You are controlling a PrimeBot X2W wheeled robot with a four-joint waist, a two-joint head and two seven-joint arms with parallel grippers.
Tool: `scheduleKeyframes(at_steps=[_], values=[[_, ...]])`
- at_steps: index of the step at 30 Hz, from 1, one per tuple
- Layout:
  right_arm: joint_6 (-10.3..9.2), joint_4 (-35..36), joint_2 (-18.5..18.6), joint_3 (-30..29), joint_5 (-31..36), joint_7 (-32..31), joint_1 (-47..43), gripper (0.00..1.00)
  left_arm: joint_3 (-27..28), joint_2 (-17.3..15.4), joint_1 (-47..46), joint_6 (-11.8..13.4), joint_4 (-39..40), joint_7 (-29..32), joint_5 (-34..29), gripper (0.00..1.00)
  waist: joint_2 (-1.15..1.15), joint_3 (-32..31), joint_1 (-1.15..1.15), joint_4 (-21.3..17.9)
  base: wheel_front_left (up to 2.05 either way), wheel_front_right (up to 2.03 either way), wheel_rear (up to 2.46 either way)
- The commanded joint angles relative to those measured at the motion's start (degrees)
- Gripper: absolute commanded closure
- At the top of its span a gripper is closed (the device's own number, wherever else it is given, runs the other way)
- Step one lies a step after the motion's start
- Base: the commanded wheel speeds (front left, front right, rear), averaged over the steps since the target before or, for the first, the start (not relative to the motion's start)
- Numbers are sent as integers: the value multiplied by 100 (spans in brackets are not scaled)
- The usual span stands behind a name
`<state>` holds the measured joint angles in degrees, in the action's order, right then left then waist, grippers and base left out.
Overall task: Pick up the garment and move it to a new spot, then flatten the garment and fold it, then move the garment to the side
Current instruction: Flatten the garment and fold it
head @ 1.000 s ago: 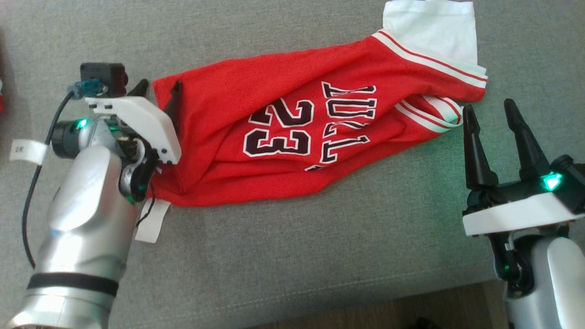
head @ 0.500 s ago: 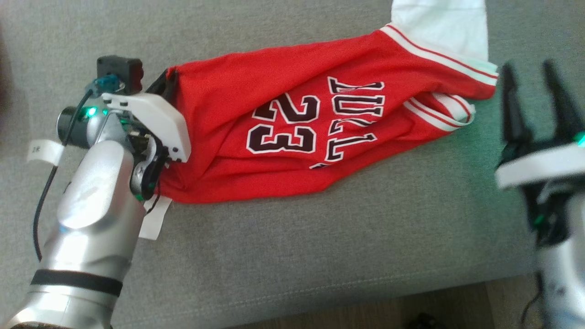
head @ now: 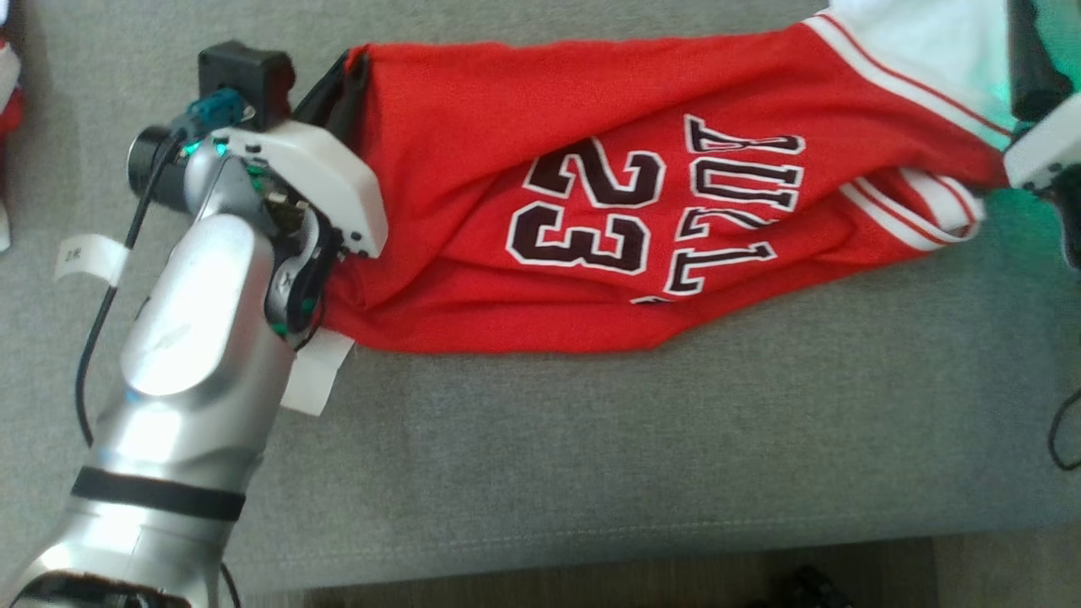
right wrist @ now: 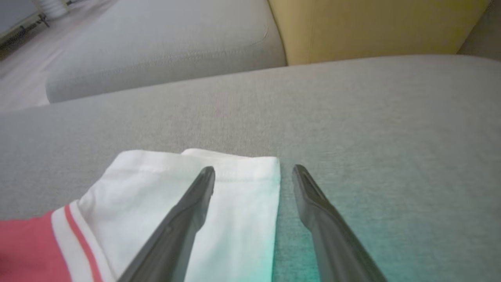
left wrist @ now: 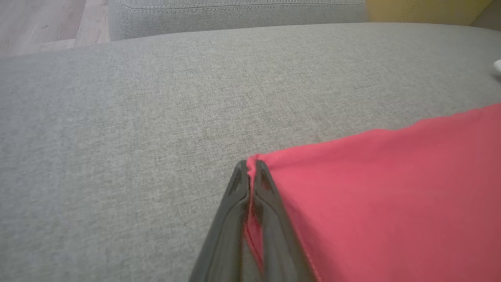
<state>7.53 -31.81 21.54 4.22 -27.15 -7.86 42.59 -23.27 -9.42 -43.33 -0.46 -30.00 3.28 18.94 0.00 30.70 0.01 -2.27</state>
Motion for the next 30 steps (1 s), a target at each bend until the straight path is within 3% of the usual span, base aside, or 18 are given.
scheduleKeyframes(at_steps=[1, 10, 11, 12, 13, 24, 30], values=[[-4, -8, 181, 185, -103, -59, 127, 0, 138, -149, -186, 10, 161, -43, -54, 100, 0, 87, -1, 72, 0, 0, 0], [-4, -998, 435, 835, -627, -429, 756, 0, 80, -154, -223, -3, 324, -182, -36, 100, 0, 211, -1, 126, 0, 0, 0], [-4, -1013, 444, 934, -730, -483, 784, 18, 88, -169, -223, -1, 349, -227, -34, 100, 0, 210, -1, 127, 0, 0, 0], [-4, -1010, 462, 1021, -854, -520, 796, 93, 108, -178, -220, 8, 372, -279, -22, 100, 0, 204, -1, 128, 0, 0, 0], [-4, -973, 517, 1125, -922, -507, 801, 100, 147, -179, -210, 25, 396, -344, 9, 100, 0, 190, -1, 130, 0, 0, 0], [-4, 206, 1072, 1148, -977, 1373, 611, 100, 389, -519, -15, 211, 1231, -991, -49, 100, 0, -317, -1, -48, 0, 0, 0], [-4, 1497, 1147, 620, -596, 1588, 300, 100, 593, -841, 220, 433, 2364, -988, -116, 100, 0, -857, -1, -240, 0, 0, 0]])
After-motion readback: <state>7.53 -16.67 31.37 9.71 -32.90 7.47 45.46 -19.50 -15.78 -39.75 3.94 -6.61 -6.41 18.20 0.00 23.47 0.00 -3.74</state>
